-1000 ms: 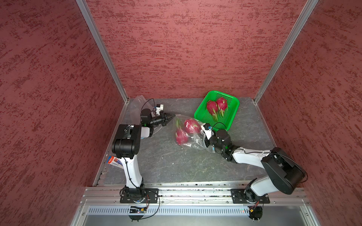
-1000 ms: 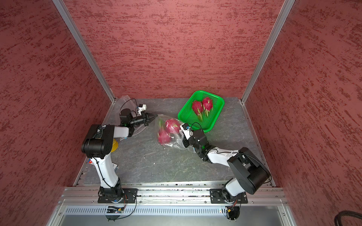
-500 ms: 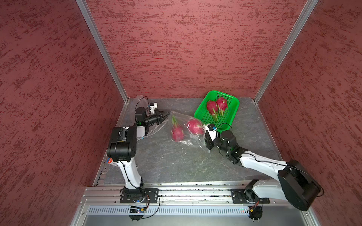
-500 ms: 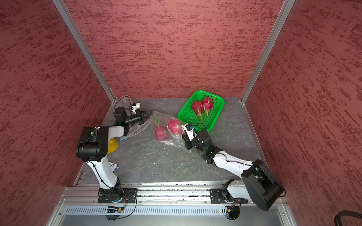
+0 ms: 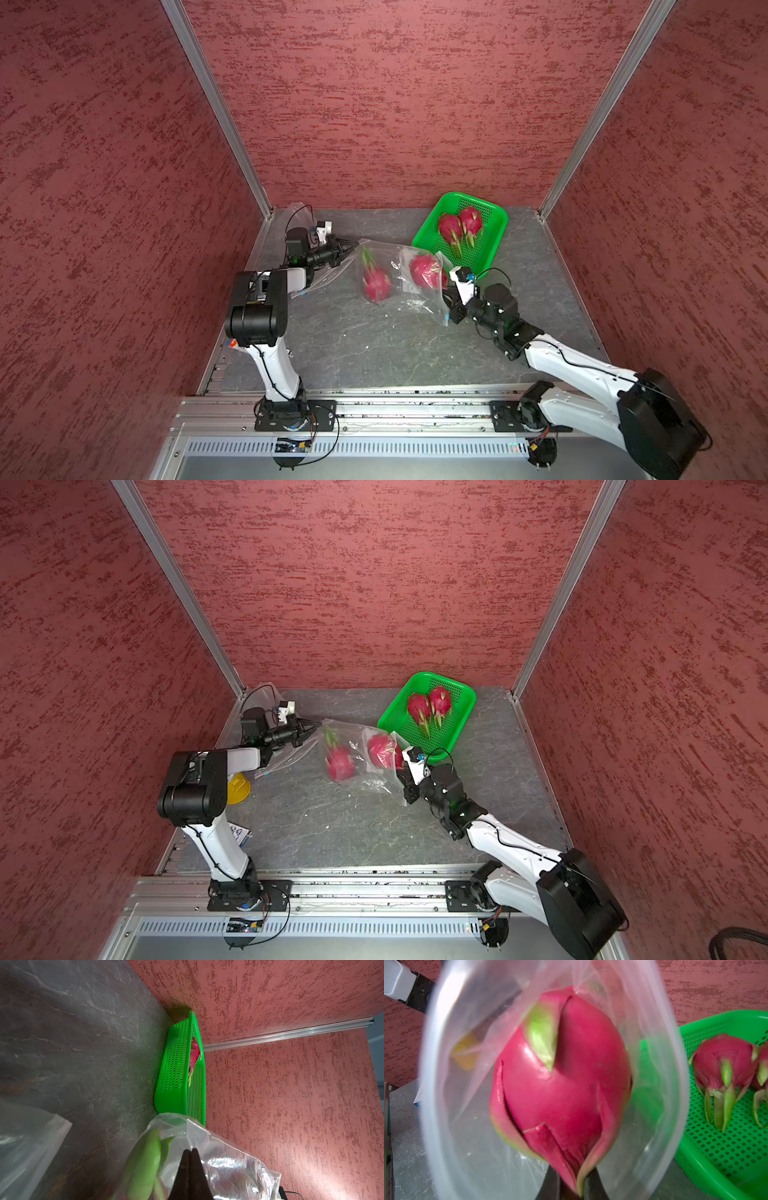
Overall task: Open the zip-top bag and take out the dragon fruit
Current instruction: Pick up the dragon fruit from the zipper food storage bag.
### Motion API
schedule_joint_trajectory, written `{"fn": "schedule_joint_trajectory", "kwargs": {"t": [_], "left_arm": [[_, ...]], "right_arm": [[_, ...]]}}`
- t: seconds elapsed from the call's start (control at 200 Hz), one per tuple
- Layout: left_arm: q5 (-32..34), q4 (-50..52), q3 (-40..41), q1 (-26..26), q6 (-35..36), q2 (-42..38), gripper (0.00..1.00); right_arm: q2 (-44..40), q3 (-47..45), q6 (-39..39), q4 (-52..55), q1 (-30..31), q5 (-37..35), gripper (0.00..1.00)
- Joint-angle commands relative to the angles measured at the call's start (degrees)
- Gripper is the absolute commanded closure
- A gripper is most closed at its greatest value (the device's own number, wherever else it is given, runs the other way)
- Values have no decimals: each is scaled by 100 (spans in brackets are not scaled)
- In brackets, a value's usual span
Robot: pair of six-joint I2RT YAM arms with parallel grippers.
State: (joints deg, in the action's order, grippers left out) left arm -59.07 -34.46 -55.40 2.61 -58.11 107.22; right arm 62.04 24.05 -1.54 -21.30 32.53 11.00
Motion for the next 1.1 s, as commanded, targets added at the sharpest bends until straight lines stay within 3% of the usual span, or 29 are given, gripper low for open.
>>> {"fn": "schedule_joint_trajectory", "kwargs": {"t": [0.0,0.291,0.712,1.092], "left_arm": [[88,244,-137,55,257,-120,100],[183,493,-181,113,414,-76,100],[214,453,-147,121,404,33,100],[220,643,-180,85,554,-36,100]], "right_arm": [[-279,-100,-83,170,-101,-115,100],[-1090,-327,-409,340,-190,-162,100],[-2354,-630,-811,632,-211,-897,100],[-1768,-164,-638,276,-335,-1183,100]]}}
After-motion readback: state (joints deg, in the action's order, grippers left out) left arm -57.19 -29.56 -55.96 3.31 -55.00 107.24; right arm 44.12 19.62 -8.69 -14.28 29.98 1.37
